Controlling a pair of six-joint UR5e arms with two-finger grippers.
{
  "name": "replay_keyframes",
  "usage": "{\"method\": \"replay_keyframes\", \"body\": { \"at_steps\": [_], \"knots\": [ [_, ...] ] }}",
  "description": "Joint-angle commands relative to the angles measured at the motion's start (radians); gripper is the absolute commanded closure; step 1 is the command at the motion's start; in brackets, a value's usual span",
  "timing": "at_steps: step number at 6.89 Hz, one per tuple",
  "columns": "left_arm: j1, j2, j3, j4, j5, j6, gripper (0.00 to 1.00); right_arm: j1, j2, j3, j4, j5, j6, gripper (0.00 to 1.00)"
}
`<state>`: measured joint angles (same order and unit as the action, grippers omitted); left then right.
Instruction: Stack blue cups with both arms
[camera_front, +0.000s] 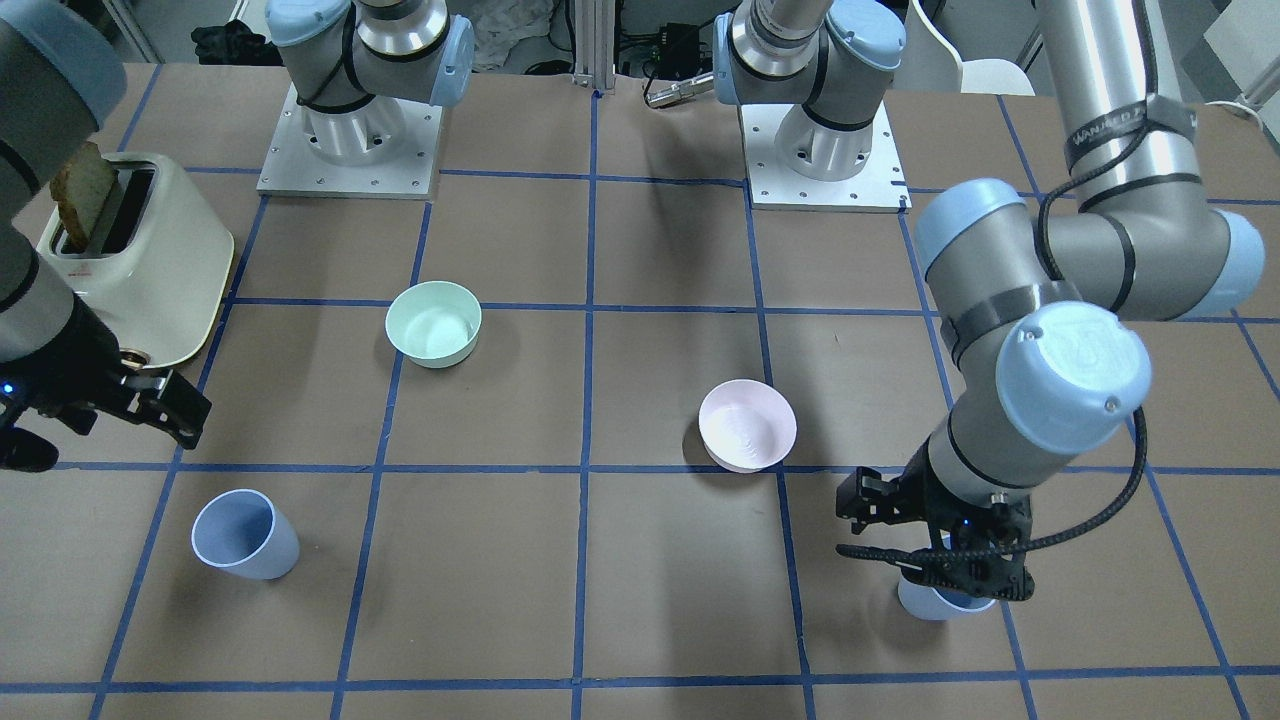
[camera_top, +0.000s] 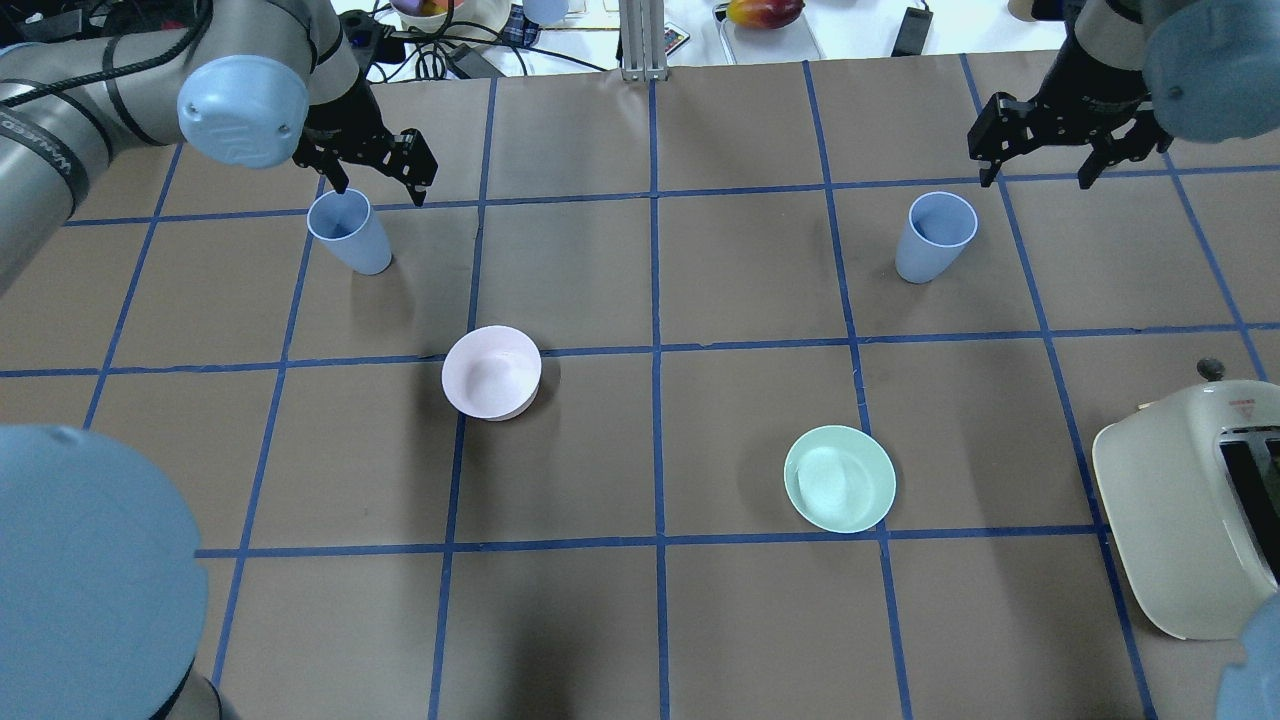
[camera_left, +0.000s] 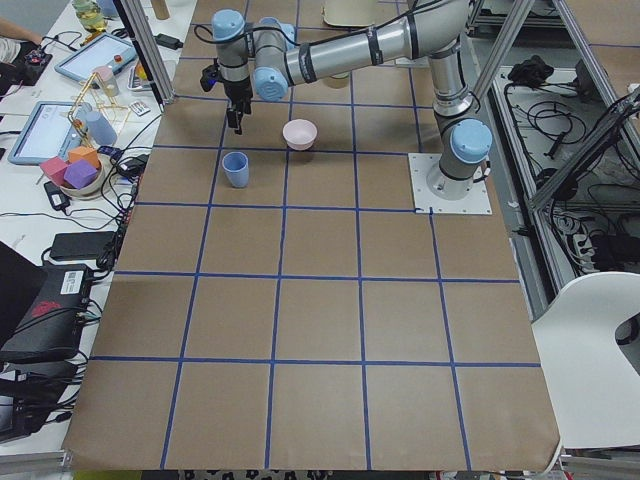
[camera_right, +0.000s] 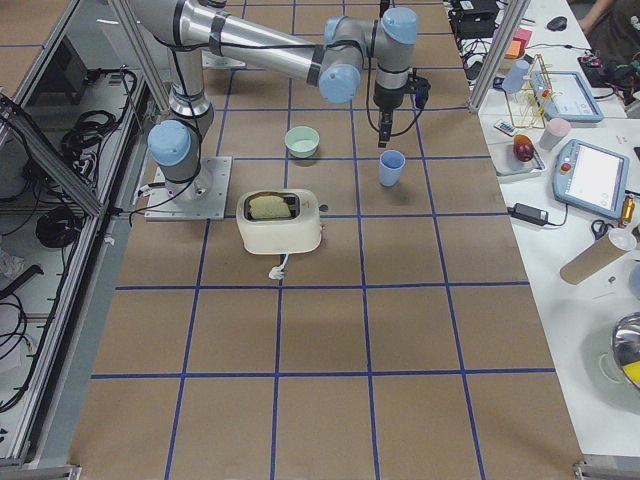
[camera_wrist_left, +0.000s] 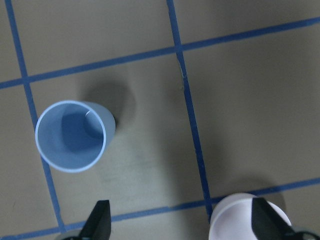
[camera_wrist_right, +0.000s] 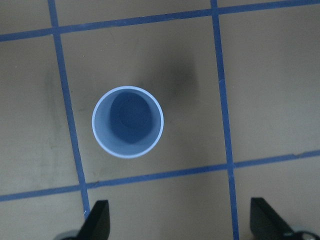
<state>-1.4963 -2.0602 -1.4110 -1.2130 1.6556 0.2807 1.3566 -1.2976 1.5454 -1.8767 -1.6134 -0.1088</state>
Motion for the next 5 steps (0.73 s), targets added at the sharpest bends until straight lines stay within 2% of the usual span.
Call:
{"method": "replay_keyframes", "body": {
  "at_steps": [1,2,3,4,5],
  "knots": [
    [0.027,-0.076,-0.008,0.067,0.052,0.023,0.03,-0.004,0.113,-0.014,-0.097,0.0,-0.073,0.0],
    [0.027,-0.092,-0.014,0.07,0.053,0.023,0.26,-0.004,0.144,-0.018,-0.099,-0.003,-0.081,0.0],
    [0.027,-0.093,-0.014,0.07,0.056,0.023,0.8,-0.004,0.173,-0.015,-0.099,-0.006,-0.083,0.0],
    [0.027,-0.092,-0.011,0.07,0.056,0.02,1.0,-0.004,0.199,-0.005,-0.099,-0.003,-0.083,0.0],
    [0.027,-0.084,-0.008,0.07,0.056,0.02,1.0,-0.004,0.219,-0.005,-0.099,0.0,-0.083,0.0]
  ]
}}
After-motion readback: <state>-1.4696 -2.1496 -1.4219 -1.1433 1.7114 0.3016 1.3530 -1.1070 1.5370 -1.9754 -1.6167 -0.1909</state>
